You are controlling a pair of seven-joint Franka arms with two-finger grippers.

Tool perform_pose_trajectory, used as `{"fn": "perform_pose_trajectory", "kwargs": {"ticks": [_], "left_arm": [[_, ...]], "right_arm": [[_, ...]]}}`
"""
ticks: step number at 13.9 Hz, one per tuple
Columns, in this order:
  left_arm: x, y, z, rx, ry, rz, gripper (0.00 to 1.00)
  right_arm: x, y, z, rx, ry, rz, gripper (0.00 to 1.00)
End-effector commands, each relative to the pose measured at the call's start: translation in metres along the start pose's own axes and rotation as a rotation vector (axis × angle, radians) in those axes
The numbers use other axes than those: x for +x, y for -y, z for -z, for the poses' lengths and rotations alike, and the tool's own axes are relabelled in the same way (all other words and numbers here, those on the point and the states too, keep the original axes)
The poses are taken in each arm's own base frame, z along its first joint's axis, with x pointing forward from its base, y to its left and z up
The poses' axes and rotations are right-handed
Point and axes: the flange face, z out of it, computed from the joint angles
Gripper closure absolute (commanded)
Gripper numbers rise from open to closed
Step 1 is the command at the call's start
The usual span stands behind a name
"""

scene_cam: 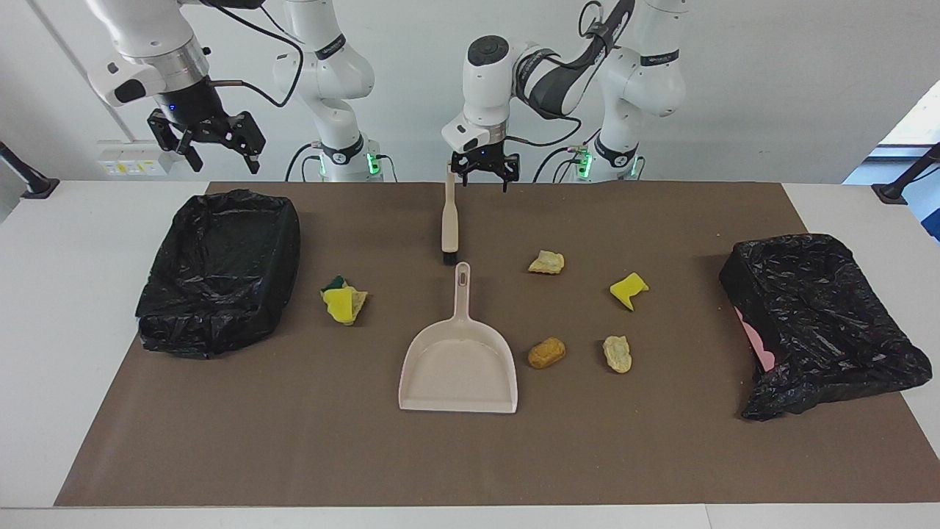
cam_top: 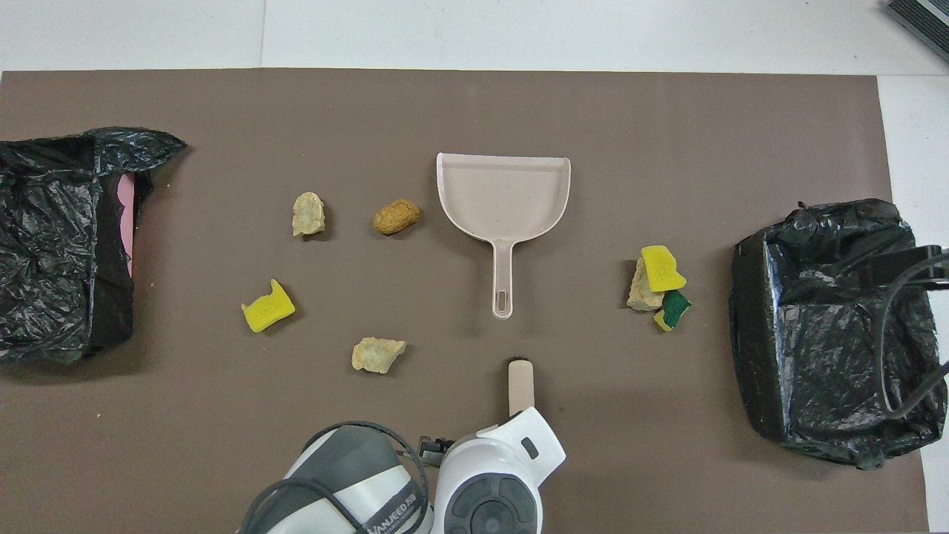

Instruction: Sweep and dump trash in bin

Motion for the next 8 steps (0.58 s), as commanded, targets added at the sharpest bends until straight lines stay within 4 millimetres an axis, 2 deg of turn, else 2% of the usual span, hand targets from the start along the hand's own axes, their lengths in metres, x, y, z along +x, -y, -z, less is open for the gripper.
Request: {"fn": "perform_pose_trajectory", "kwargs": {"ticks": [1, 3, 4, 6, 8], "left_arm": [[-0.004, -0.010, -0.013, -0.035, -0.035, 0.031, 0.00], [-0.016, -0.030, -0.022, -0.038, -0.034, 0.004, 0.00], [-0.017, -0.032, -0.021, -0.047, -0.036, 0.025, 0.00], [-0.024, -0.040, -0.025, -0.045, -0.029, 0.010, 0.00], [-0.031, -0.048, -0.041, -0.022, -0.007, -0.009, 0.00]], "right_arm": [[-0.010, -0.002, -0.004, 0.007, 0.016, 0.028, 0.00], [-0.008, 0.001, -0.008, -0.003, 0.023, 0.015, 0.00], [-0.002, -0.002, -0.015, -0.013, 0.031, 0.001, 0.00], [0.002, 0.001, -0.015, -0.024, 0.026, 0.005, 0.00], [0.006, 0.033, -0.023, -0.036, 0.038, 0.013, 0.00]]}}
